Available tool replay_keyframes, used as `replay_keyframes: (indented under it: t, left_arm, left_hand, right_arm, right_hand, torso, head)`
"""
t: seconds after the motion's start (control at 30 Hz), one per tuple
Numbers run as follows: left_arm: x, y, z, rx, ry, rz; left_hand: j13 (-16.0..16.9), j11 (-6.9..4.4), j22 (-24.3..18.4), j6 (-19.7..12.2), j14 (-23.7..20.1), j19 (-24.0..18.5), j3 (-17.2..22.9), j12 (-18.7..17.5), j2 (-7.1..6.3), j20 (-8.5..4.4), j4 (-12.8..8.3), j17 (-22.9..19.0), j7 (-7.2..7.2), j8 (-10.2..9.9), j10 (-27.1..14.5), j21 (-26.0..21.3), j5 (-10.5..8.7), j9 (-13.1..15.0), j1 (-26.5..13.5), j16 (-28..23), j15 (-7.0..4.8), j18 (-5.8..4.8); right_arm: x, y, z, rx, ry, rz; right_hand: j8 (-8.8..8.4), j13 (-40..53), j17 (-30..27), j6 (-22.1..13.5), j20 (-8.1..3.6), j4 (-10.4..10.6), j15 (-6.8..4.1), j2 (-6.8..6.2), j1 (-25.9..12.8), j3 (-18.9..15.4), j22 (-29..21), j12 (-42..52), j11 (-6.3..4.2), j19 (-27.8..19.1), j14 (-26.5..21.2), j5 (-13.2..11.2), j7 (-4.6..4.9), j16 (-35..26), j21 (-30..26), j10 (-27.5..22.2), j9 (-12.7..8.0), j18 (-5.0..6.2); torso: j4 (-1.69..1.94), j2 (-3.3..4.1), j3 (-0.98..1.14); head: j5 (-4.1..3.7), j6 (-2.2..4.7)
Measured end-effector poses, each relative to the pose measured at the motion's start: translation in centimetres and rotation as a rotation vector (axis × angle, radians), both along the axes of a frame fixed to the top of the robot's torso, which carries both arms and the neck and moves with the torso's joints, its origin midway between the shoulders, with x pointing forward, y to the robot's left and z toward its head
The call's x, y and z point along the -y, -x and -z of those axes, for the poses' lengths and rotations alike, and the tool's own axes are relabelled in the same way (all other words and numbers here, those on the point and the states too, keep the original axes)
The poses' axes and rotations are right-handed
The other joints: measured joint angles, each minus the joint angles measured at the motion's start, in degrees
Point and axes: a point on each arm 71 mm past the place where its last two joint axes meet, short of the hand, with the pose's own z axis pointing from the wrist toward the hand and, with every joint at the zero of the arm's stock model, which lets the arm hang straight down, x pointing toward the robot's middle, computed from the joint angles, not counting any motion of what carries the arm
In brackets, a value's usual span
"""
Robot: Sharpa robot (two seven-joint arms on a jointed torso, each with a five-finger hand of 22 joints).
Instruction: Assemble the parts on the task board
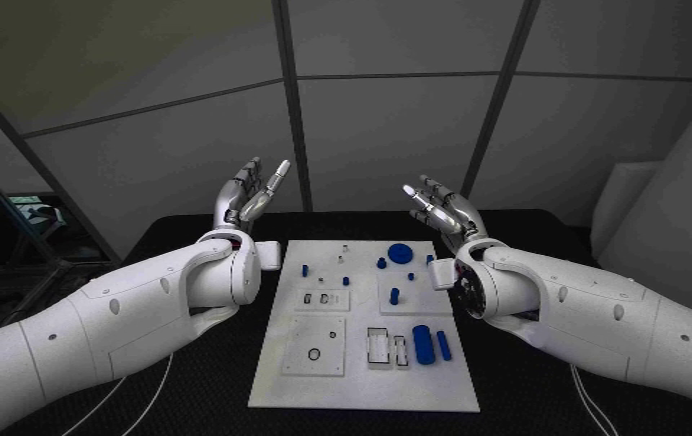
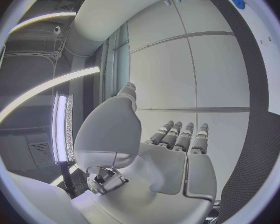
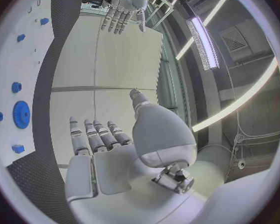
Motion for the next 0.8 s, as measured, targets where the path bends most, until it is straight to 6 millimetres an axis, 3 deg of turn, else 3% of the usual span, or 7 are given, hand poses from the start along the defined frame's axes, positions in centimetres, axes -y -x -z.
replay_keyframes:
  t: [0.23,0.4,0.5,0.57,0.63,0.67,0.8]
  left_arm:
    - [0.2,0.0,-0.1,0.019,0.001,0.020]
    - [-1.6,0.1,-0.1,0.023,-0.006,0.024]
    - [-1.9,0.1,-0.1,0.022,-0.002,0.035]
    - [-1.8,0.4,-0.2,0.023,0.004,0.056]
    - [-1.9,0.5,-0.3,0.024,0.006,0.071]
    - [-1.9,0.6,-0.4,0.025,0.006,0.078]
    - [-2.0,1.1,-0.7,0.023,0.008,0.113]
  left_hand:
    - [0.28,1.61,0.85,1.93,3.03,3.16,0.95,0.27,1.49,1.03,0.54,0.41,0.24,0.34,2.46,1.50,0.18,0.24,2.70,0.60,1.79,-0.01]
    - [1.34,4.44,3.12,9.77,16.19,14.00,1.70,2.23,2.82,1.03,-0.22,1.83,0.56,2.02,12.75,6.08,0.18,1.14,6.19,3.76,3.12,-0.01]
    - [2.68,6.17,5.94,20.16,31.81,28.65,2.04,5.85,3.55,0.83,-1.75,3.41,1.26,4.42,28.34,12.37,0.18,2.27,9.25,7.92,1.63,0.02]
    - [3.13,5.52,6.83,28.30,38.62,34.44,1.86,7.79,4.20,0.65,-3.17,4.09,2.10,6.23,36.80,14.96,-0.07,3.01,10.72,9.76,0.29,0.05]
    - [3.20,4.52,7.35,35.17,43.31,38.51,1.71,8.73,4.53,0.02,-4.44,4.72,3.15,7.81,41.54,16.71,-0.12,3.50,12.11,10.94,-0.88,1.02]
    - [3.25,4.03,7.61,37.31,45.45,40.38,1.64,9.12,4.84,-0.53,-5.01,5.12,3.64,8.31,43.45,17.52,-0.12,3.59,12.53,11.49,-1.48,3.45]
    - [3.30,2.36,8.32,41.91,52.56,46.21,1.63,9.15,5.80,-2.49,-6.74,7.04,4.46,8.60,48.95,19.87,-0.12,3.40,13.94,13.03,-3.64,3.61]
  right_arm:
    - [-0.6,-0.6,0.1,-0.003,0.022,-0.106]
    - [1.5,-0.7,-0.2,0.106,0.209,-0.130]
    - [2.1,-0.8,-0.4,0.176,0.324,-0.146]
    - [1.9,-0.8,-0.8,0.229,0.398,-0.174]
    - [1.8,-0.9,-1.4,0.276,0.459,-0.194]
    - [1.8,-1.0,-1.8,0.298,0.492,-0.203]
    - [2.1,-1.2,-2.8,0.366,0.620,-0.235]
  right_hand:
    - [2.68,1.26,1.25,12.30,0.16,-3.47,0.26,0.08,6.23,1.13,1.71,3.06,0.68,11.23,16.09,-0.90,0.85,3.22,3.83,15.86,1.41,3.03]
    - [5.04,1.66,1.68,25.88,-0.02,-6.93,-0.98,-0.60,10.47,2.78,2.75,4.81,-0.33,20.06,29.42,-2.58,2.14,5.32,7.14,29.68,2.35,5.26]
    - [5.29,1.72,1.80,32.29,-0.64,-8.51,-1.96,-1.14,11.78,4.35,3.11,4.81,-1.21,24.54,35.80,-3.08,3.19,5.61,8.85,36.03,2.39,6.22]
    - [5.29,1.72,1.92,35.19,-1.19,-9.41,-2.63,-1.60,12.24,5.26,3.31,4.81,-1.69,26.95,39.07,-3.33,3.66,5.93,9.81,39.05,2.39,6.20]
    - [5.29,1.72,2.00,37.70,-1.83,-10.36,-3.34,-1.97,12.61,6.21,3.54,4.35,-2.18,29.32,42.21,-3.33,4.25,5.93,10.85,41.79,2.39,6.19]
    - [5.29,1.75,2.09,38.79,-2.19,-10.82,-3.67,-2.02,12.65,6.67,3.63,4.06,-2.41,30.37,43.66,-3.33,4.47,5.93,11.34,42.99,2.39,7.05]
    - [5.25,1.78,2.42,42.22,-3.52,-12.01,-5.01,-2.39,12.99,8.68,4.17,3.39,-3.24,34.14,48.77,-3.33,4.09,6.38,13.33,46.95,2.39,7.04]
  torso:
    - [0.01,-0.03,0.00]
    - [-0.09,0.57,0.11]
    - [-0.14,1.05,0.24]
    - [-0.13,1.35,0.29]
    - [-0.13,1.63,0.31]
    - [-0.10,1.78,0.34]
    - [0.12,2.52,0.38]
  head:
    - [0.00,0.00]
    - [-0.05,-0.66]
    - [-0.16,-0.85]
    - [-0.19,-0.86]
    - [-0.28,-0.80]
    - [-0.34,-0.76]
    - [-0.56,-0.74]
